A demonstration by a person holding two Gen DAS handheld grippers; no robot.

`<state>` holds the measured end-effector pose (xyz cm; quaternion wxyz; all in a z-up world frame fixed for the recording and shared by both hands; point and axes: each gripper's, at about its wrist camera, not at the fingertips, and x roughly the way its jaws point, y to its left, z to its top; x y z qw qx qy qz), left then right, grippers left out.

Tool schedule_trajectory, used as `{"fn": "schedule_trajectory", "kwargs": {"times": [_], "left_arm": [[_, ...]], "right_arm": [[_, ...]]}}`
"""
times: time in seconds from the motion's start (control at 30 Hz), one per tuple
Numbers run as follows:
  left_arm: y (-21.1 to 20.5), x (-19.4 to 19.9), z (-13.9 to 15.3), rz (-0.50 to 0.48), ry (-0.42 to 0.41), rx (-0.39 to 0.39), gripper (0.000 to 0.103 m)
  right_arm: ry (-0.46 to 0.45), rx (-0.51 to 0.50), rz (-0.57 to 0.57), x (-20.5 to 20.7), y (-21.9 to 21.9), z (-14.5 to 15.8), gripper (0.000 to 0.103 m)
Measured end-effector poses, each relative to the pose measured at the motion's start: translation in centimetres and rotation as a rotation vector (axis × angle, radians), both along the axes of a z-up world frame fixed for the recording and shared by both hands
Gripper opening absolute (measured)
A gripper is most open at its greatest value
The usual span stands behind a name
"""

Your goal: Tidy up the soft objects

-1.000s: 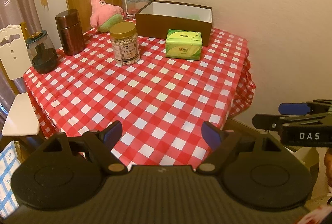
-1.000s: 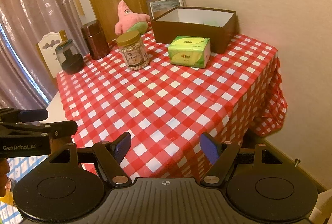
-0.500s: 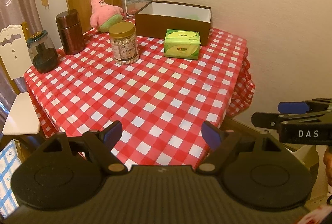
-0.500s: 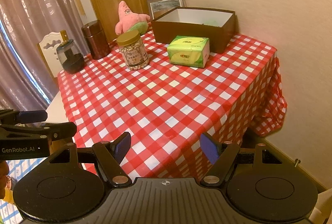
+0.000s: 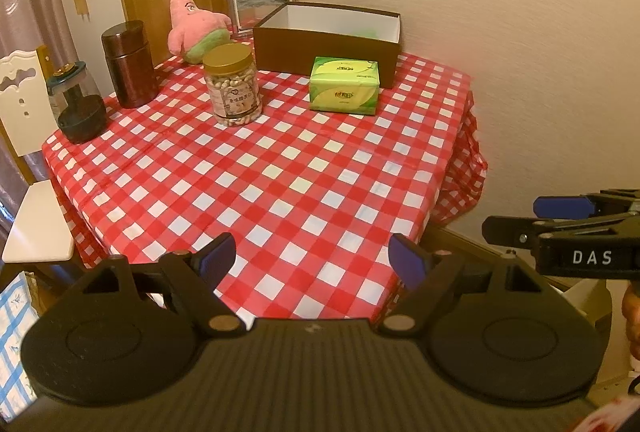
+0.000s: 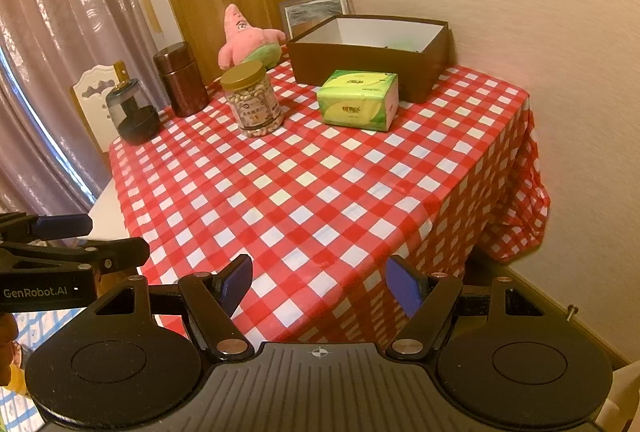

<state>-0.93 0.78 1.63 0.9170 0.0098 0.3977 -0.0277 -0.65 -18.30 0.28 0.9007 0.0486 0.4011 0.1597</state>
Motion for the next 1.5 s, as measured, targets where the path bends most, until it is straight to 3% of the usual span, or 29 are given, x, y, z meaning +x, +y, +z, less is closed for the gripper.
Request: {"fn": "schedule_trajectory", "kwargs": {"times": [1.5], "left_arm": [[-0.20,0.16,-0.01,0.001,-0.001,0.000,0.082]], "right_arm": [[0.000,0.001,0.002,0.31,-0.06,-0.09,0.073]]}}
